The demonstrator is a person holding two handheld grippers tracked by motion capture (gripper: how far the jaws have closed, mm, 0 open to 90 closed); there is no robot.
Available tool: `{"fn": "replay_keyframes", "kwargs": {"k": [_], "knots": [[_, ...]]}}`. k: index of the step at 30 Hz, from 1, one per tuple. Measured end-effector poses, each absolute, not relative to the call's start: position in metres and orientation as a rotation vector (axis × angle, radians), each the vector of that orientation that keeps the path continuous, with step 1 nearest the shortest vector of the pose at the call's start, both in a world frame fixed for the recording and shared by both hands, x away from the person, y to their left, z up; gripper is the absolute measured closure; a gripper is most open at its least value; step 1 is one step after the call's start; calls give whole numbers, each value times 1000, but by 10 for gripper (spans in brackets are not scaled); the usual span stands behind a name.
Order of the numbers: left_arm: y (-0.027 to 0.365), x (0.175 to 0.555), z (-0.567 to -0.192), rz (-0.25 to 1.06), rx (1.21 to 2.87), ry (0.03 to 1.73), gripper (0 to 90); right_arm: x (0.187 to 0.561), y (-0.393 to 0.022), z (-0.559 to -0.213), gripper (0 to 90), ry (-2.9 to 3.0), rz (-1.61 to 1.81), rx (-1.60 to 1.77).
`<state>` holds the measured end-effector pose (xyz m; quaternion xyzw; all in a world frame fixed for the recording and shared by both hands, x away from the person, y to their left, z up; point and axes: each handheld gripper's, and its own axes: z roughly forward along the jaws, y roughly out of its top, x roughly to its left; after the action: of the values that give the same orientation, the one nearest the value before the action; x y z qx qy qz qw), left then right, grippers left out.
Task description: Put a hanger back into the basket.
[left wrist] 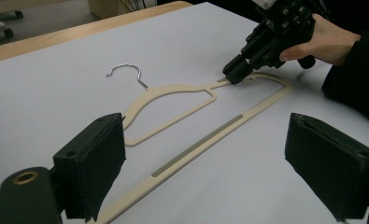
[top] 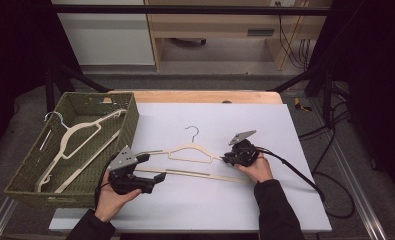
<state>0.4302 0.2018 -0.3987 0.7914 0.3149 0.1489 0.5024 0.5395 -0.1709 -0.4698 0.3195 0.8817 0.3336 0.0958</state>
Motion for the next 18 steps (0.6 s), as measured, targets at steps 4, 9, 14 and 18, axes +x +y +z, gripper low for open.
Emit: {"fn": "replay_keyframes", "kwargs": {"k": [4, 9, 14, 18], "knots": [[202, 430, -399, 361, 1911, 761, 125, 528, -178, -465, 900, 2599, 1015, 939], [199, 430, -401, 356, 1928, 761, 126, 515, -180, -467, 693, 2573, 1007, 921], [199, 431, -401, 356, 1925, 759, 126, 526, -178, -475, 640, 2570, 1015, 940], [199, 431, -402, 354, 1925, 761, 126, 525, -178, -475, 667, 2563, 1003, 923]]}}
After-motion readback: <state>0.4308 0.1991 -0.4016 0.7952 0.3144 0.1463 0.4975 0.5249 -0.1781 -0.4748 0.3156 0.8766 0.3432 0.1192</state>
